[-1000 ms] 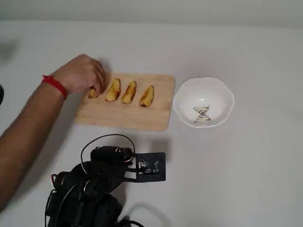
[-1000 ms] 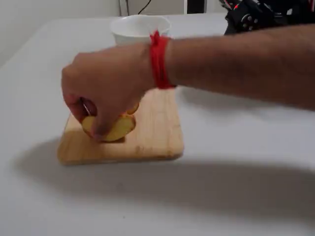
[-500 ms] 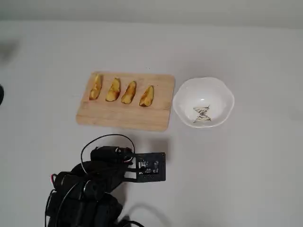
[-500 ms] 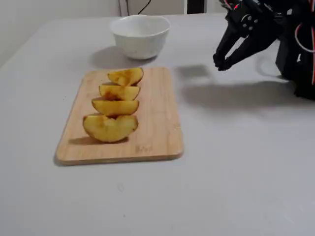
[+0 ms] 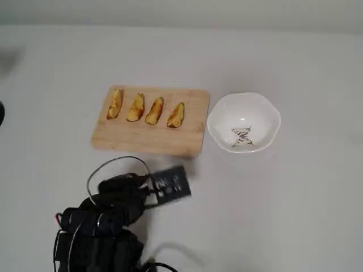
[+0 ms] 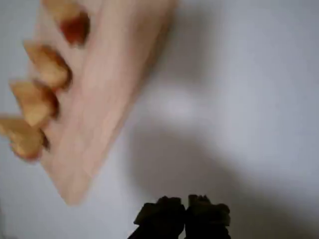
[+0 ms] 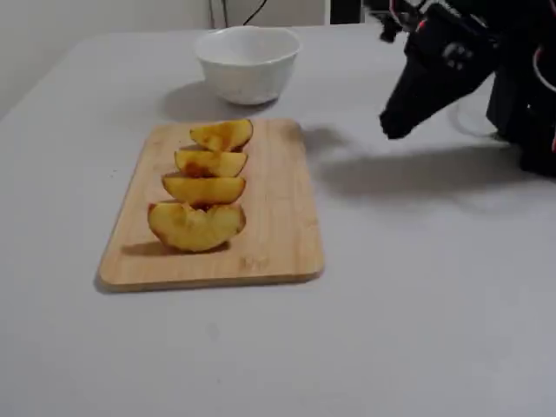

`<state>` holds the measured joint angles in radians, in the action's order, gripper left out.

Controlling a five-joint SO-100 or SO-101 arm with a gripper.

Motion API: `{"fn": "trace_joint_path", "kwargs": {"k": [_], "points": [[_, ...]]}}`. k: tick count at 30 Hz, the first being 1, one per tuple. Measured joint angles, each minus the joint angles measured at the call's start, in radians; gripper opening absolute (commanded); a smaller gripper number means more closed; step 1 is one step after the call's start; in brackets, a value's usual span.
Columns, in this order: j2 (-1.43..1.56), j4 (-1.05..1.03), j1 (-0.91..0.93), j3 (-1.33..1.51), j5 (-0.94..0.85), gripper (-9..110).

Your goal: Pick up the leftmost apple slice from the cutting board and place it into the bowl

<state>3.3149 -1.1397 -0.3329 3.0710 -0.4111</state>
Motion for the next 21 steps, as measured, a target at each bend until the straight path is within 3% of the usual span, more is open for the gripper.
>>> {"fn": "trace_joint_path", "kwargs": {"k": [3,8,13,21], "points": [[0.009,-0.003,-0.129,0.006,-0.23,1],[-0.063,0.097,-0.176,-0.103,-0.445,16],[-0.546,0.207,-0.206,-0.474,-0.548,19],[-1.292,0.242,-0.299,-1.092,-0.56,23]]}}
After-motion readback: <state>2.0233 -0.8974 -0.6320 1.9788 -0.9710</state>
